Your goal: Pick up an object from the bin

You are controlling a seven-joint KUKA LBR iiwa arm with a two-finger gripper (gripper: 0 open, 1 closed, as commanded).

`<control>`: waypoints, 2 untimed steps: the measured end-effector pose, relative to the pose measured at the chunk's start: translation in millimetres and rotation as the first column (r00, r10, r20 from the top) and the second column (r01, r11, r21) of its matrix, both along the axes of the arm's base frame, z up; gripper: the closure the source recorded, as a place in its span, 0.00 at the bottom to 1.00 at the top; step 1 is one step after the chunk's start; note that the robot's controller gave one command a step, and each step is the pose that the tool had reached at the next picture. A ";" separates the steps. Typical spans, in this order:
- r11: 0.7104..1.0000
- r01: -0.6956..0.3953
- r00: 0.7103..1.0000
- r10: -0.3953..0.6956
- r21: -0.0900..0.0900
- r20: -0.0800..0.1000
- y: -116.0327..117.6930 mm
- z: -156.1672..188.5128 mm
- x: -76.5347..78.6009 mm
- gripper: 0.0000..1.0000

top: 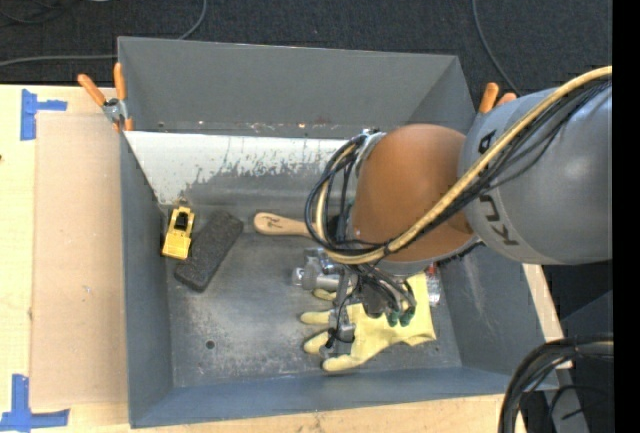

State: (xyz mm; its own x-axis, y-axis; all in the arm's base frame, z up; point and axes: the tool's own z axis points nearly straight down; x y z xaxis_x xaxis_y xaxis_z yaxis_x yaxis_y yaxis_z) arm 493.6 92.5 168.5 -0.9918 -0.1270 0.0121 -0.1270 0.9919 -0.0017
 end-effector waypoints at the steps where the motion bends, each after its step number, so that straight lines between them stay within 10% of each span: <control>1: 0.986 -0.168 0.986 0.168 0.004 -0.006 34.7 -21.9 -20.0 0.00; 2: 0.996 -0.087 0.996 0.087 0.000 0.007 -54.8 -14.5 -17.4 0.00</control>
Offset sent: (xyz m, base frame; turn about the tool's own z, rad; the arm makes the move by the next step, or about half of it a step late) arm -0.0172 -0.0515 -0.0135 -0.0936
